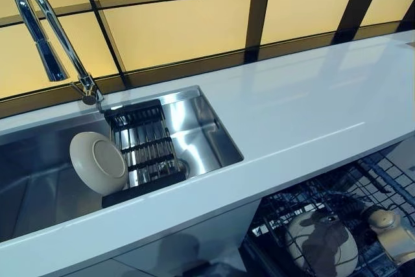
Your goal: Take plates into dishwasher
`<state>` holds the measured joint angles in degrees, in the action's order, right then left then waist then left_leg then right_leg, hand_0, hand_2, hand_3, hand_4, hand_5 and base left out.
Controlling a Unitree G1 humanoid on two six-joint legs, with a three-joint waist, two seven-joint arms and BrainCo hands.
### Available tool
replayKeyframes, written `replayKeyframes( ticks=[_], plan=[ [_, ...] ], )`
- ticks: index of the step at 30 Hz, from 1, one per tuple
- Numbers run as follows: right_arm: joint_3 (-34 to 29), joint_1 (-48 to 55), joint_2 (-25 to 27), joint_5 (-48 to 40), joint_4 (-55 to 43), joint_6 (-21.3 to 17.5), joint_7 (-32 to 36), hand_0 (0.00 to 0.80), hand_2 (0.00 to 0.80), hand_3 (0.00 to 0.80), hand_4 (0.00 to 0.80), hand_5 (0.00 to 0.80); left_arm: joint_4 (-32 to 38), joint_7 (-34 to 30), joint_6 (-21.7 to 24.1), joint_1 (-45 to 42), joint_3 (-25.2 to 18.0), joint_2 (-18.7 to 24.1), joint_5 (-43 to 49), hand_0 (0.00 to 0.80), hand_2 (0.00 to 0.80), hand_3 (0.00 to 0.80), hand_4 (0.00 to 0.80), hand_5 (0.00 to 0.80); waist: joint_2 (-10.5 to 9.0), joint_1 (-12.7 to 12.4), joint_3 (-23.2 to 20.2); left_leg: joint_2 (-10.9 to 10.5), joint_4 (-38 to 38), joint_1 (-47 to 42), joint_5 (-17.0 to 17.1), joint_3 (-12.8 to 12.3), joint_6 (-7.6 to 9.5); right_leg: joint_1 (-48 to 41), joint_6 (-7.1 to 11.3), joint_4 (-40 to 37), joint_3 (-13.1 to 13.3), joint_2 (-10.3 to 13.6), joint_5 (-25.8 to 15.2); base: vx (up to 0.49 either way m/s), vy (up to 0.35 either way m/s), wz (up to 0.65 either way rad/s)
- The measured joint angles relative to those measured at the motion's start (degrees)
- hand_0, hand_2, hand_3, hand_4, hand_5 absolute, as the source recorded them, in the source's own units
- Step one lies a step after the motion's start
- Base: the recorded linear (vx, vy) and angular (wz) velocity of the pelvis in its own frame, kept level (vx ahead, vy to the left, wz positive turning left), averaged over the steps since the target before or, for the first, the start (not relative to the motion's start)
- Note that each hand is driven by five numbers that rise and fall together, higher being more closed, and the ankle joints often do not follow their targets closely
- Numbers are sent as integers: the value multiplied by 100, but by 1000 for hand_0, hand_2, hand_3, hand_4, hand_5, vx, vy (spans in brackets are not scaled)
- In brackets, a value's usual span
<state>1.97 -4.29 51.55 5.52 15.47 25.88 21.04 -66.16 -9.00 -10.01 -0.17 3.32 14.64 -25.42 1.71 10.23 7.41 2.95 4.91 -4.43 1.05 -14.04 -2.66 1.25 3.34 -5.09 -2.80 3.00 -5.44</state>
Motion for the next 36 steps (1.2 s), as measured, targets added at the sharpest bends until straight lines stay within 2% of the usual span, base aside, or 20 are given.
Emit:
replayKeyframes(
  ticks=[5,10,16,23,30,36],
  plan=[
    [-509,-20,716,-146,-354,293,115,0,0,0,0,0,2,21,-87,-50,0,9,-2,0,0,0,0,0,-49,13,-9,4,1,-28,-2,-18,-3,-16,-2,2,36,-13,-4,8,7,-2],
    [-951,-37,1337,-522,-342,376,267,0,0,0,0,0,-23,21,-87,-89,-2,27,-2,0,0,0,0,0,-215,15,-30,24,2,-96,-19,-67,-21,-63,0,2,83,-35,-3,13,12,-5],
    [-1035,-317,1545,-848,108,348,225,0,0,0,0,0,-79,16,-82,-122,-1,98,-2,0,0,0,0,0,-422,8,-141,48,-2,-94,-25,-94,-32,-52,0,3,103,-61,-4,2,4,-3],
    [-1008,-960,1957,-974,215,63,-6,0,0,0,0,0,-248,16,-72,-105,-1,192,-1,0,0,0,0,0,-411,-9,-197,45,-4,-99,-24,-86,-33,-62,-1,5,101,-62,-4,0,0,0],
    [-518,-1866,2451,-979,341,-163,-345,0,0,0,0,0,-254,15,-70,-121,5,206,-6,0,0,0,0,0,-382,-71,-255,40,-5,-124,-23,-53,-31,-108,-1,5,72,-55,-4,-1,3,0],
    [418,-3046,2618,-1089,384,-411,-686,0,0,0,0,0,-252,9,-71,-80,18,210,-9,0,0,0,0,0,-374,-236,-308,39,-7,-95,-18,14,-26,-115,-1,7,1,-46,-4,-2,-4,4]
  ],
)
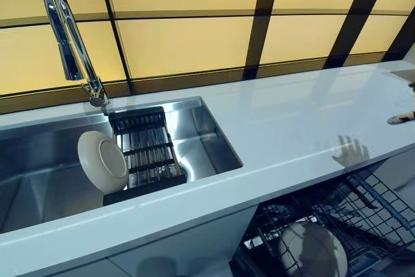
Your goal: Take plates into dishwasher
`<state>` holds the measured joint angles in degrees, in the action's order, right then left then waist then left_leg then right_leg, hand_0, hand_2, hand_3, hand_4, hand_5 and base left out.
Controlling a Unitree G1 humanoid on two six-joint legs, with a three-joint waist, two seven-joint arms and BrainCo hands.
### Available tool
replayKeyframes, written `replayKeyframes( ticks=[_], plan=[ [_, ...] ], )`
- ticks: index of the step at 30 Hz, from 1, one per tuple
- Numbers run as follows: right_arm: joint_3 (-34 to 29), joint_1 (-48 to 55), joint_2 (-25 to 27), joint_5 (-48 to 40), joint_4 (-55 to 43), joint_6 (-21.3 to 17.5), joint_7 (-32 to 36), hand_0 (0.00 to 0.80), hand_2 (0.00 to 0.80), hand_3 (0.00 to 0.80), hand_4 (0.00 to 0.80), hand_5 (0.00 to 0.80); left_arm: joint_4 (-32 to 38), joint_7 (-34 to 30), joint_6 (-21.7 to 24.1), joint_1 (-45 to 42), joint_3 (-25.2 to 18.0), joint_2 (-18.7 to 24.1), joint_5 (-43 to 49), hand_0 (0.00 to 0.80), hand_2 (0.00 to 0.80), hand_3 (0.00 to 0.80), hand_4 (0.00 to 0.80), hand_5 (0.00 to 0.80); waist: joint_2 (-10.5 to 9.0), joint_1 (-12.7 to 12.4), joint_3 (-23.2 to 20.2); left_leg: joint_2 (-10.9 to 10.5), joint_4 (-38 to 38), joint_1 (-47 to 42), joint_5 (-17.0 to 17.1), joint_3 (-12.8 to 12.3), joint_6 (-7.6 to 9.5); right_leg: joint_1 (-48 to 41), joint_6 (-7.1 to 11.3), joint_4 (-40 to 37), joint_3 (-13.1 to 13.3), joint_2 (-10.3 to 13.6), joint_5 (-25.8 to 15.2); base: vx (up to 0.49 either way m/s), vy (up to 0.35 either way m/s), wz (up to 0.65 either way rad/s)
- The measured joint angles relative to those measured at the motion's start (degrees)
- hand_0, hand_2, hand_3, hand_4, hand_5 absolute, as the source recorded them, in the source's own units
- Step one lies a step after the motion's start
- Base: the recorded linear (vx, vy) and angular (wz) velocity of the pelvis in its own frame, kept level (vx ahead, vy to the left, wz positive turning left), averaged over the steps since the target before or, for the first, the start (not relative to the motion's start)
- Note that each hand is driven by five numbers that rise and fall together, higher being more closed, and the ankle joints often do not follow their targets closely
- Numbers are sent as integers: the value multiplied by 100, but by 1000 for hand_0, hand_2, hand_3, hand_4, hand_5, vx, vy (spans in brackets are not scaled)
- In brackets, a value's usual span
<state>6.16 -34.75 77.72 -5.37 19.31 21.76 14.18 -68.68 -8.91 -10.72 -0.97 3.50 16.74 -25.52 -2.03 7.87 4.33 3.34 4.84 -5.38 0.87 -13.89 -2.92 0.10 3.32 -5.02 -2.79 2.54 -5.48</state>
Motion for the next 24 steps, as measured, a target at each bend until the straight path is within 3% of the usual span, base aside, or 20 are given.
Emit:
replayKeyframes(
  ticks=[3,8,13,20,24],
  plan=[
    [639,-695,-9,-212,-63,-71,-231,0,0,0,0,0,-4,-2,-10,51,11,-2,-2,0,0,0,0,0,-5,-120,-22,-2,-3,-2,5,15,1,-5,-1,4,-32,0,-1,5,-1,3],
    [1034,-1182,-129,-307,-320,-500,-483,0,0,0,0,0,-4,-2,-11,98,32,-3,-2,0,0,0,0,0,-51,-322,-54,-18,-3,1,26,179,5,-82,-11,-1,-144,30,11,14,-1,17],
    [1809,-1831,-317,58,-875,-1176,-528,0,0,0,0,0,-8,-2,-6,79,39,-3,2,0,0,0,0,0,-89,-539,-68,-62,-1,14,58,349,37,-162,-14,-2,-331,92,29,10,-3,18],
    [3156,-3032,-317,1122,-1323,-2291,-516,0,0,0,0,0,-45,-2,-5,37,138,4,9,0,0,0,0,0,-323,-784,-191,-88,-1,142,125,662,39,-193,5,-3,-628,154,103,8,0,24],
    [3534,-3525,-445,1604,-1610,-2885,-579,0,0,0,0,0,-45,-2,-2,20,157,18,11,0,0,0,0,0,-397,-889,-234,-122,-1,206,154,801,56,-202,28,-1,-728,176,124,24,16,18]
  ],
)
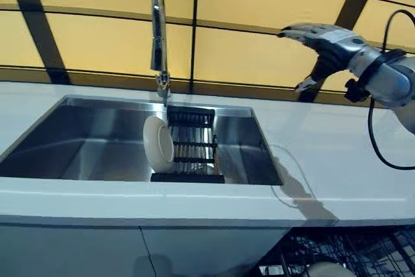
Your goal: Take plates into dishwasher
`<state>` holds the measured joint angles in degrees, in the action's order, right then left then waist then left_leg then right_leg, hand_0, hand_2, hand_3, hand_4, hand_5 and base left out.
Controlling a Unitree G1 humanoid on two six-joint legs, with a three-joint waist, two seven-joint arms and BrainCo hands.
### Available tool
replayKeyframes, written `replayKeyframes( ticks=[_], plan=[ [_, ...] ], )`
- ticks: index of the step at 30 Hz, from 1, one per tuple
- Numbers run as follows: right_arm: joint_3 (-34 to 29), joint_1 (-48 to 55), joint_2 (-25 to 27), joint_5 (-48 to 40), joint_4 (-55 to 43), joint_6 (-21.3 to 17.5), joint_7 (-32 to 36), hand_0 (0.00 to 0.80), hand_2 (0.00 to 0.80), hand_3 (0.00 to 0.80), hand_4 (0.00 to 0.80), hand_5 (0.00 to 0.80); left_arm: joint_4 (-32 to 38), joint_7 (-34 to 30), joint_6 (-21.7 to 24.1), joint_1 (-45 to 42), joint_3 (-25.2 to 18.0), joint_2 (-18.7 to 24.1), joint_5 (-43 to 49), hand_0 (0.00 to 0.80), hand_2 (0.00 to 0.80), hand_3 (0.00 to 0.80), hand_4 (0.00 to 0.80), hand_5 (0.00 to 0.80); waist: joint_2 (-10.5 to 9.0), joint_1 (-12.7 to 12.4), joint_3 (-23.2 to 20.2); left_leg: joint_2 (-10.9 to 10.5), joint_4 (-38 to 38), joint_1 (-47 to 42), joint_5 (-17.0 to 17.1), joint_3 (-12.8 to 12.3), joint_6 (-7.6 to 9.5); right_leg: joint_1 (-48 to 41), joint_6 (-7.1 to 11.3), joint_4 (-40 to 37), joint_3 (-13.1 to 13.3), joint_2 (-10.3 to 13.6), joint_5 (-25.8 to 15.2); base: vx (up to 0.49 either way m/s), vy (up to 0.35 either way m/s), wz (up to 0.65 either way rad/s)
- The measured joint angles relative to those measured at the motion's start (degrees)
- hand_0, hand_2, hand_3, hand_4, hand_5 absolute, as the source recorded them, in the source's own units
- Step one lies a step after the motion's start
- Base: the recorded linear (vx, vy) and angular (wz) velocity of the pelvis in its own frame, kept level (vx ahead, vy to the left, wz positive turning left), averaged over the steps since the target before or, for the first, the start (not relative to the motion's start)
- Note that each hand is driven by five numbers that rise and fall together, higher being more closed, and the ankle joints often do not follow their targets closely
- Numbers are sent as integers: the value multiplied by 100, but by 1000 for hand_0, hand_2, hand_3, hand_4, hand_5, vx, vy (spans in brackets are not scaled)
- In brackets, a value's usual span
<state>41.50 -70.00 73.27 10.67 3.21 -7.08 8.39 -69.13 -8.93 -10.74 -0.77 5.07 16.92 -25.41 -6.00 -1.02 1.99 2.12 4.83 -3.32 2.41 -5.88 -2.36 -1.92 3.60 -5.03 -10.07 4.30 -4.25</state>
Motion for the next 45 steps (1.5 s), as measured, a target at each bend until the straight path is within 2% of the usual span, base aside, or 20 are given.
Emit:
replayKeyframes(
  ticks=[4,10,18,22,27,32,35,40,45],
  plan=[
    [347,-315,-92,505,-355,-503,-80,0,0,0,0,0,1,-1,-5,-19,0,14,22,0,0,0,0,0,-18,-133,-6,-27,0,-12,5,50,8,-37,12,-1,-48,26,10,25,25,8],
    [674,-644,-247,1119,-536,-792,-41,0,0,0,0,0,-1,-2,1,-107,-1,15,28,0,0,0,0,0,-33,-170,-9,-44,3,3,15,189,14,-98,18,0,-168,65,35,27,29,12],
    [893,-1041,-390,1483,-815,-1399,54,0,0,0,0,0,-7,11,3,-171,-2,18,26,0,0,0,0,0,-236,-309,-67,-49,2,87,13,351,1,-151,23,6,-322,69,106,22,11,11],
    [894,-1108,-529,1600,-803,-1517,49,0,0,0,0,0,-33,9,6,-220,-2,54,27,0,0,0,0,0,-338,-331,-88,-68,-2,101,45,461,-2,-161,44,10,-328,73,156,15,7,15],
    [896,-1151,-566,1623,-825,-1632,118,0,0,0,0,0,-43,8,2,-224,-1,84,63,0,0,0,0,0,-352,-469,-83,-84,2,107,42,480,-5,-165,44,2,-353,88,167,43,32,4],
    [899,-1204,-728,1615,-910,-1632,287,0,0,0,0,0,-44,-3,-12,-340,3,116,216,0,0,0,0,0,-344,-489,-50,-95,1,200,29,603,-24,-171,49,5,-468,94,184,15,10,12],
    [900,-1204,-831,1619,-910,-1631,387,0,0,0,0,0,-40,-5,-10,-358,65,107,215,0,0,0,0,0,-346,-608,-4,-94,0,226,28,624,-26,-158,52,7,-490,92,193,-4,3,3],
    [1030,-1327,-953,1617,-933,-1610,516,0,0,0,0,0,8,-3,-7,-315,70,139,214,0,0,0,0,0,-422,-637,121,-131,-7,404,97,804,-16,-68,68,16,-619,84,211,0,6,16],
    [1116,-1339,-957,1616,-937,-1478,583,0,0,0,0,0,60,-2,-8,-270,79,194,211,0,0,0,0,0,-467,-677,266,-139,-11,505,146,909,-26,0,75,16,-622,83,222,-32,-19,13]
  ],
)
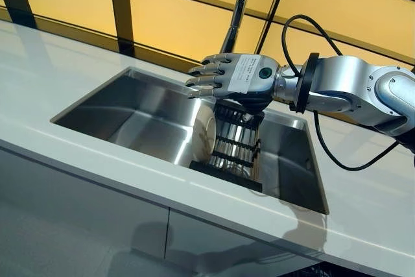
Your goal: Take plates into dishwasher
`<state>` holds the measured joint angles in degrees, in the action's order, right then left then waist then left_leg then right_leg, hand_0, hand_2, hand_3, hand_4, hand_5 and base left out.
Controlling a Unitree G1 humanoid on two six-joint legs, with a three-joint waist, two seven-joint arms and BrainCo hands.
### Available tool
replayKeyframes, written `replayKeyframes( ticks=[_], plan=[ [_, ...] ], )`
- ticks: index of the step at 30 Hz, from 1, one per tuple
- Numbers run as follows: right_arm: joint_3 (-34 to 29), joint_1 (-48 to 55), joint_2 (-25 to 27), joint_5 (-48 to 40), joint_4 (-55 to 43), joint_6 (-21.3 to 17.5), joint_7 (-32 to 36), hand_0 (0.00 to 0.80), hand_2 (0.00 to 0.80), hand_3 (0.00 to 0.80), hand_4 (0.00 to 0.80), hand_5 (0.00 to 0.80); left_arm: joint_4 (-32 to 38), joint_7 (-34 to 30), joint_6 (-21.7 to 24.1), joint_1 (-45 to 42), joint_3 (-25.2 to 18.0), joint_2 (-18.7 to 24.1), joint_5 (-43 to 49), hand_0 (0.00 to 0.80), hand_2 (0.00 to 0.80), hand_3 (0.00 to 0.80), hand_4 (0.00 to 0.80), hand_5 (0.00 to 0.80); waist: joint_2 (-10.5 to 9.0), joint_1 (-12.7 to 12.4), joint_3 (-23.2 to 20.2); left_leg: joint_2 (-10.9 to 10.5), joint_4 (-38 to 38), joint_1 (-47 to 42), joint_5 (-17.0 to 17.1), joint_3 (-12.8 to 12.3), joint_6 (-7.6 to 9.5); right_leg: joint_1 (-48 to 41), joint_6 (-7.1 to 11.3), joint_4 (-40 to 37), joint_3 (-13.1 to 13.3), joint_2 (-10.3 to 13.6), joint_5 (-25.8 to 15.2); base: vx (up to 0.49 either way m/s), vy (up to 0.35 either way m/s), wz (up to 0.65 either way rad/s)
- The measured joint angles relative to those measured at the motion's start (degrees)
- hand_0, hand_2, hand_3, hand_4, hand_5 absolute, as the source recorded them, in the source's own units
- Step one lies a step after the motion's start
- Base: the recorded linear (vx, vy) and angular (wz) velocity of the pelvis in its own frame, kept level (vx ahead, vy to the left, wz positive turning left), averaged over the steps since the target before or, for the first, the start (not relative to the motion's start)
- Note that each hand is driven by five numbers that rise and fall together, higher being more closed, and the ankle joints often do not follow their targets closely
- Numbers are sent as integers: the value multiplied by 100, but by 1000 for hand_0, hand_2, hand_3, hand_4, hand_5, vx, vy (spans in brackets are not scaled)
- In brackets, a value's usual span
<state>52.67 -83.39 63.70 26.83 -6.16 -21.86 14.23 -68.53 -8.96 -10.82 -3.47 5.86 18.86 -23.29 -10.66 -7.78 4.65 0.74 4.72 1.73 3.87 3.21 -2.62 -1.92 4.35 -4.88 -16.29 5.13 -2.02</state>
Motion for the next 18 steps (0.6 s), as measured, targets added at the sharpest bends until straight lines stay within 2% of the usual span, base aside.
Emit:
replayKeyframes(
  ticks=[6,18],
  plan=[
    [231,-75,-43,2,17,212,-2,0,0,0,0,0,-1,-6,-1,79,25,52,-8,0,0,0,0,0,-33,-106,114,3,-1,76,13,12,-11,71,13,0,-2,-23,10,-46,-5,1],
    [412,-316,-225,4,-1,473,-32,0,0,0,0,0,-2,-4,46,182,139,161,-123,0,0,0,0,0,-135,-117,383,25,-2,241,42,47,-32,206,-6,0,-10,-59,-4,-7,-3,1]
  ],
)
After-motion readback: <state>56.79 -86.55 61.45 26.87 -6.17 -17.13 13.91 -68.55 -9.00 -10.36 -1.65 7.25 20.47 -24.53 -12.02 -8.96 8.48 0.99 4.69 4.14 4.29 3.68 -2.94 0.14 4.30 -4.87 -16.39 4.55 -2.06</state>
